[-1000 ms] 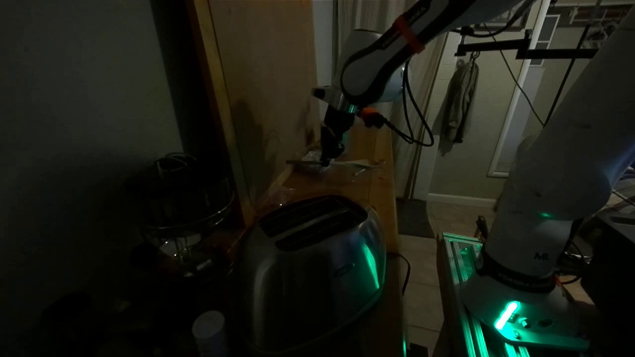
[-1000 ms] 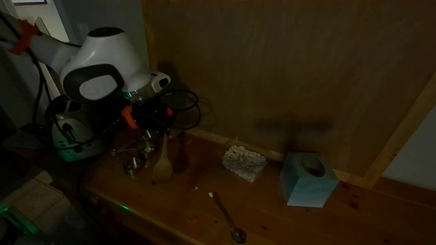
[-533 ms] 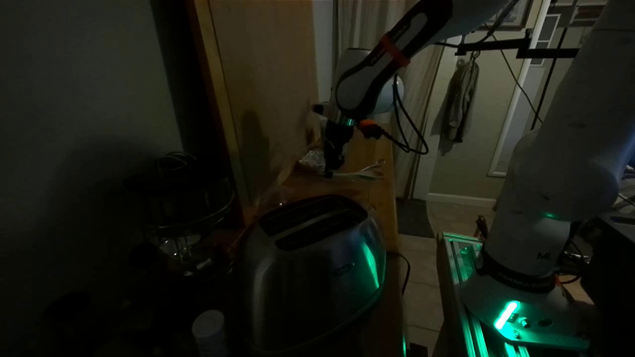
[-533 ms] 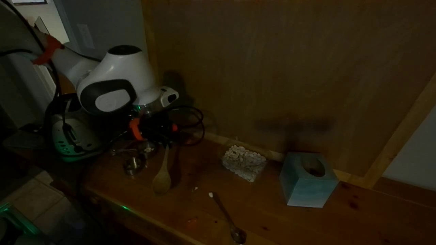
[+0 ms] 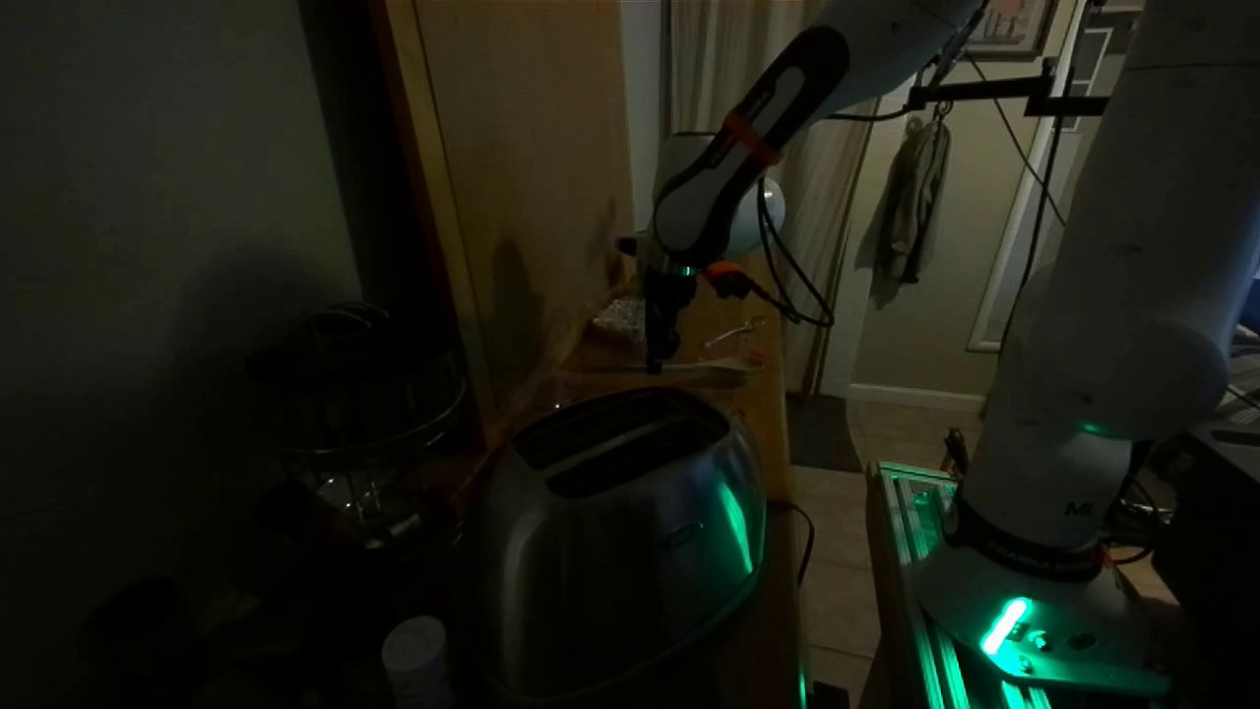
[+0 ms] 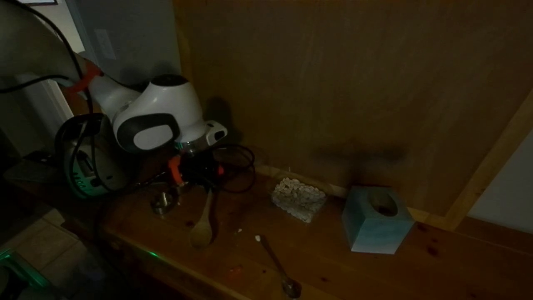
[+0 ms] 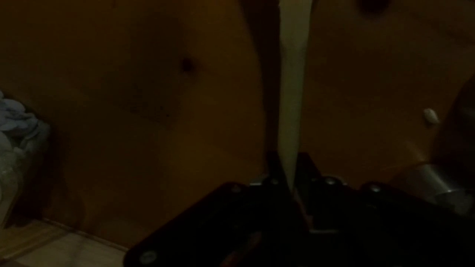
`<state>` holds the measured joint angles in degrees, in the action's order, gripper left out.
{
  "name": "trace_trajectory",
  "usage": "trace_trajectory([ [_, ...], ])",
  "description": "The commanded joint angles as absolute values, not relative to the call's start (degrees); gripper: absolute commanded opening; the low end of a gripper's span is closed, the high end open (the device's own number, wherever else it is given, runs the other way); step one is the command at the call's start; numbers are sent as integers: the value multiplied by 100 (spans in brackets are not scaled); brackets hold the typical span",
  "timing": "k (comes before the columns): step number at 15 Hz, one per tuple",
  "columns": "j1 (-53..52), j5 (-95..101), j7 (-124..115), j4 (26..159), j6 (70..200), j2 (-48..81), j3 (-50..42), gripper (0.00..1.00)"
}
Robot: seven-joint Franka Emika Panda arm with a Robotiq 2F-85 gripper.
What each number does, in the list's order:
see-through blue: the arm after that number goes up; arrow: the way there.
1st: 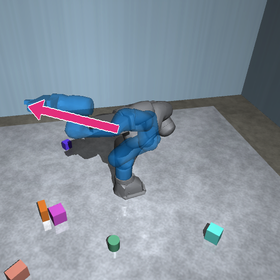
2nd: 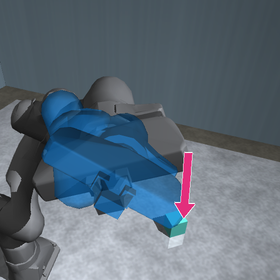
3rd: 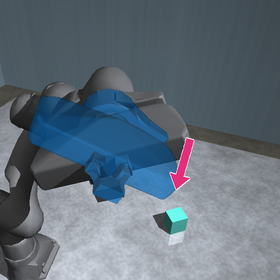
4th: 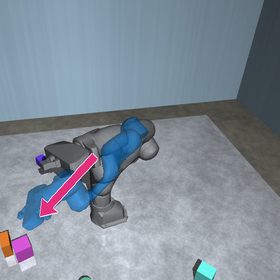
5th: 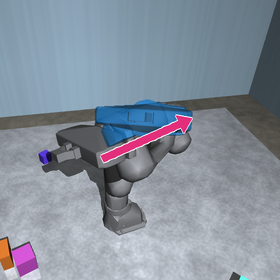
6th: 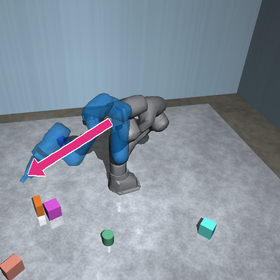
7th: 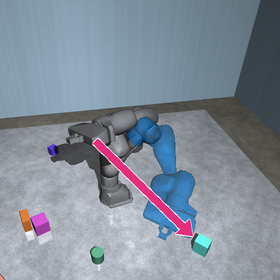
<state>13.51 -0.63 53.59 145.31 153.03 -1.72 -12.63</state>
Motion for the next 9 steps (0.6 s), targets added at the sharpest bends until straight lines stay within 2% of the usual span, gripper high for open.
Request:
trace_trajectory([
  [1, 1327, 78, 5127, 14336, 15421, 196, -1292, 6],
  [9, 1370, 98, 4940, 14142, 15438, 588, -1246, 7],
])
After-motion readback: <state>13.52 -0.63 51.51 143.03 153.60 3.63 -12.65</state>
